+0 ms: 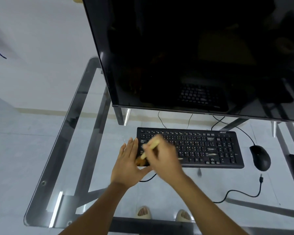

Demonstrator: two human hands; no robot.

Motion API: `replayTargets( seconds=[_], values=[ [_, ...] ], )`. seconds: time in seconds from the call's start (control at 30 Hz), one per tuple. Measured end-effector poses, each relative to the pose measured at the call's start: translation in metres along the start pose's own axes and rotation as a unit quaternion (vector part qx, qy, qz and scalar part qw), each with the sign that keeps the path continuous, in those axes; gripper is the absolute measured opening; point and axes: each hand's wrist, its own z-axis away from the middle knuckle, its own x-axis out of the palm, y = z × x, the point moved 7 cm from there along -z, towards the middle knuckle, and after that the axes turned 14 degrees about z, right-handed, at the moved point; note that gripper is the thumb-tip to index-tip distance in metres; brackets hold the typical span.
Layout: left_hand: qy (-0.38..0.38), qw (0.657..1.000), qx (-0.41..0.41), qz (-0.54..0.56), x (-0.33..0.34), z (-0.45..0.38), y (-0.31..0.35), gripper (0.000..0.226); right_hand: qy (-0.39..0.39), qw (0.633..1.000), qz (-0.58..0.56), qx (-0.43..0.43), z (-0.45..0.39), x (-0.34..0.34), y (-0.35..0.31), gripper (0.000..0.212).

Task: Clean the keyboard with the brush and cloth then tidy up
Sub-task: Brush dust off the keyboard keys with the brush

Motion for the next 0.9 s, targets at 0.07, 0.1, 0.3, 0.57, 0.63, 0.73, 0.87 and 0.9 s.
replayTargets(
  seconds=[0.07, 0.1, 0.3, 0.57, 0.63, 0.73, 0.87, 0.9],
  values=[
    [-0.007, 1.0, -0.003, -0.005, 0.003, 0.002, -0.002, 0.105, -0.021, 0.999, 0.022, 0.009, 0.004, 0.01, 0.005, 0.021],
    [-0.001, 1.0, -0.01, 0.001, 0.002, 0.003, 0.0, 0.106, 0.025, 0.999, 0.026, 0.027, 0.002, 0.0, 0.015, 0.022],
    [0.035, 0.999, 0.01, 0.01, -0.009, 0.005, 0.014, 0.102, 0.001, 0.998, 0.06, 0.03, -0.002, -0.025, 0.041, 0.021],
    [0.016, 1.0, -0.016, 0.006, -0.006, 0.005, 0.008, 0.102, 0.031, 0.996, 0.078, 0.027, -0.034, -0.04, 0.043, 0.019],
    [0.02, 1.0, -0.009, 0.009, -0.005, 0.005, 0.01, 0.1, 0.104, 0.991, 0.002, 0.084, -0.04, -0.052, 0.053, 0.015],
    [0.026, 1.0, -0.014, 0.012, -0.008, 0.004, 0.012, 0.1, 0.06, 0.994, 0.009, 0.09, -0.051, -0.04, 0.048, 0.014],
    [0.021, 1.0, -0.015, 0.011, -0.007, 0.005, 0.013, 0.1, 0.084, 0.995, 0.023, 0.04, -0.061, -0.034, 0.023, 0.011],
    [0.019, 1.0, -0.019, 0.01, -0.007, 0.005, 0.013, 0.1, 0.056, 0.998, 0.019, 0.029, -0.064, -0.027, 0.018, 0.011]
  ],
)
